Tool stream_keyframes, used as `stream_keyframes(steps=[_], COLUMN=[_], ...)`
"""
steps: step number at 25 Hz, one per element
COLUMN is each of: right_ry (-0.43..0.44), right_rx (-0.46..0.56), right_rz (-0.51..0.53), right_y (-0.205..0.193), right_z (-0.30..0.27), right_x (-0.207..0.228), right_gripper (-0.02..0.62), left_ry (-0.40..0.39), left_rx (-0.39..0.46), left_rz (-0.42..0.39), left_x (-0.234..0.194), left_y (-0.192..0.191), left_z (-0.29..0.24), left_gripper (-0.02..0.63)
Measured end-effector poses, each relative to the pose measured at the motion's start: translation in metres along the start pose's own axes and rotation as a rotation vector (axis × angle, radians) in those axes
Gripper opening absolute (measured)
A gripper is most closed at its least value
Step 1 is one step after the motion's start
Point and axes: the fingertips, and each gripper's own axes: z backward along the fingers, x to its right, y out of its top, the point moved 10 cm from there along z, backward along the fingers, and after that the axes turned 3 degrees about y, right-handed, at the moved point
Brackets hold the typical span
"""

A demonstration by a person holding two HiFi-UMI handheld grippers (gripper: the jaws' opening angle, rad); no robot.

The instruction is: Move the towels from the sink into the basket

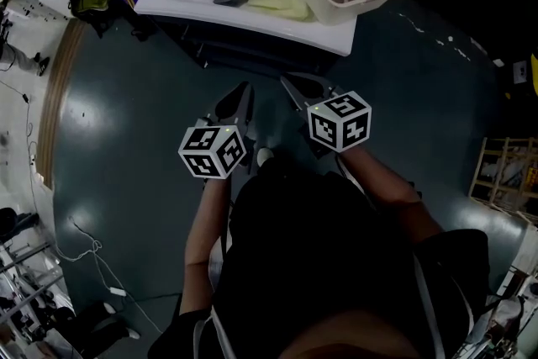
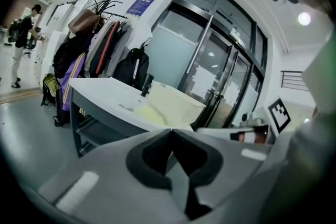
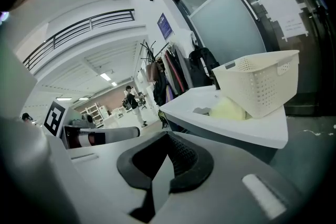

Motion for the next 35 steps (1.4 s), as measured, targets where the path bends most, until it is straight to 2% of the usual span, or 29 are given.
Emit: stream_keyframes(steps=[11,18,28,35], right_ry=[-0.025,-0.018,-0.020,0.008], right_rx=[-0.007,-0.019,-0.009,-0.016], right_rz=[-0.007,0.022,0.018,0.043], right_y=[0.014,0.019,0.043,0.073], right_z=[-0.055,-0.073,-0.110,-0.146], right_x=[-0.018,-0.027,0.001,0.026], right_gripper=[-0.002,-0.002,-0.002,-0.002], left_ry=[-0.029,-0.057,-0.043,-0.084], left_rx=[-0.010,-0.018,-0.024,-0.030], left_rz=[0.013,0.018,0.014,-0.014], left_x=[-0.061,-0.080,-0.104,-0.119], left_y=[0.020,0.022,0.039,0.069], left_z=[0.001,-0.004,-0.029,-0.065], left_gripper=[0.008,0.008,0.008,0.006])
